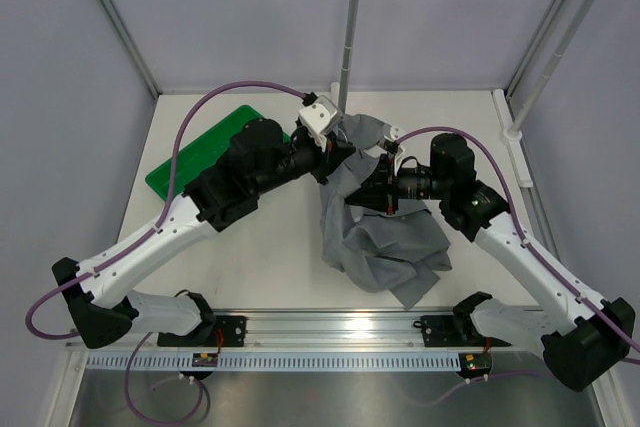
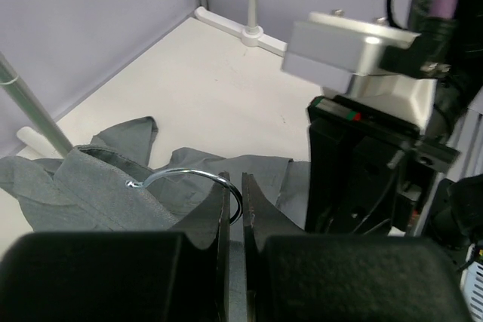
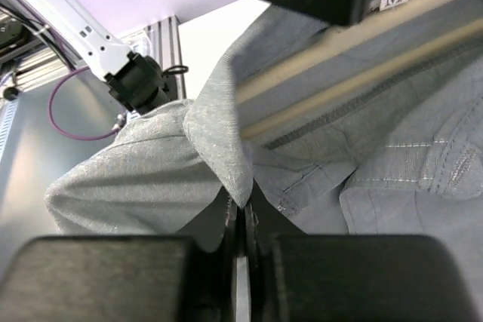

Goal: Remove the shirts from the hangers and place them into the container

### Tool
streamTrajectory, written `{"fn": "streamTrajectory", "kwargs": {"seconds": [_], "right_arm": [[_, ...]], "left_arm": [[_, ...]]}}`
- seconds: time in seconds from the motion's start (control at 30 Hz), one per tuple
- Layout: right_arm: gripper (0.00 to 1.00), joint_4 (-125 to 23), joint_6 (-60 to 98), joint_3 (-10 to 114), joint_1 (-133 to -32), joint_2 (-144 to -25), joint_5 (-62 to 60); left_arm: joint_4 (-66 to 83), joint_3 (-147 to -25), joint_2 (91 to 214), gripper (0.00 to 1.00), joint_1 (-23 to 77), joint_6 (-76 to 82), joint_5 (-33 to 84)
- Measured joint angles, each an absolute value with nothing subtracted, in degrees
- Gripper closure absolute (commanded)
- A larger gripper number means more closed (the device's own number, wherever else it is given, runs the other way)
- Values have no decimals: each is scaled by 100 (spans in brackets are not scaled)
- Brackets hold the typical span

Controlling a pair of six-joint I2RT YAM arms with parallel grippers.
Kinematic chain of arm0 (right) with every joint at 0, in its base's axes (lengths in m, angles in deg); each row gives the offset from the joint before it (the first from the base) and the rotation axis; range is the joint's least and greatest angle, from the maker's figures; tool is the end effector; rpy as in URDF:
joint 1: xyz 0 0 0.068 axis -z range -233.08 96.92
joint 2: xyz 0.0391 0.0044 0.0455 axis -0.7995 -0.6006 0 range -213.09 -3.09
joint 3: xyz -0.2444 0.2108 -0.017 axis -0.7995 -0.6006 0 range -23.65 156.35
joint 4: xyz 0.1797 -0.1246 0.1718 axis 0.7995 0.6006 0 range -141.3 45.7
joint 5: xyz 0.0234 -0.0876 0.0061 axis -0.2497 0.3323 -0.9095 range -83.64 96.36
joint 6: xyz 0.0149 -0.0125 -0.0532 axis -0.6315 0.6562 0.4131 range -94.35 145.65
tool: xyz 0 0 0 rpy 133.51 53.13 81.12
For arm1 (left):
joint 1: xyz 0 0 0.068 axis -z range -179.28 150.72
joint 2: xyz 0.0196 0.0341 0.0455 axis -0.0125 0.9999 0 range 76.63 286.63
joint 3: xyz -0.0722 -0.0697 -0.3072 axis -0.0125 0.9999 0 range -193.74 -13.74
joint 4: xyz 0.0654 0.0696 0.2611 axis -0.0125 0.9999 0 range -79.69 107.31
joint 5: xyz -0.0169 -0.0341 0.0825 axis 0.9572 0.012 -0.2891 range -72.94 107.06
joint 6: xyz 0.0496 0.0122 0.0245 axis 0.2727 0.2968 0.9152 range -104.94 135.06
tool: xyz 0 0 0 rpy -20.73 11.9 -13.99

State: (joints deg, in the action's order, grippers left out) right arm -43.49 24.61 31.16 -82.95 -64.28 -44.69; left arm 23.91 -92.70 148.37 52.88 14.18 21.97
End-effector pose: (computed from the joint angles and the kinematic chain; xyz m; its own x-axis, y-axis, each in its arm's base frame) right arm 0.1852 0.1419 0.3965 -0.2300 -0.1190 -0.9659 -0.9629 0.1718 0.2081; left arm 0.1732 -0.2286 0.4932 -0.0811 0.0795 -0.9935 0.8379 0.5453 -0.0248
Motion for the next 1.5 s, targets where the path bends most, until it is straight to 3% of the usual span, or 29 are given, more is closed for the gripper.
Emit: {"fn": "streamTrajectory", "kwargs": {"seconds": [0.93, 1.5], "right_arm": [[100, -1818, 2542, 4193, -8295, -5353, -3194], [100, -1494, 2498, 4449, -8293, -5042, -3103]], "left_arm": [[2813, -10964, 16599, 100, 5395, 637, -1454], [2833, -11193, 17018, 100, 5439, 600, -2343]]}}
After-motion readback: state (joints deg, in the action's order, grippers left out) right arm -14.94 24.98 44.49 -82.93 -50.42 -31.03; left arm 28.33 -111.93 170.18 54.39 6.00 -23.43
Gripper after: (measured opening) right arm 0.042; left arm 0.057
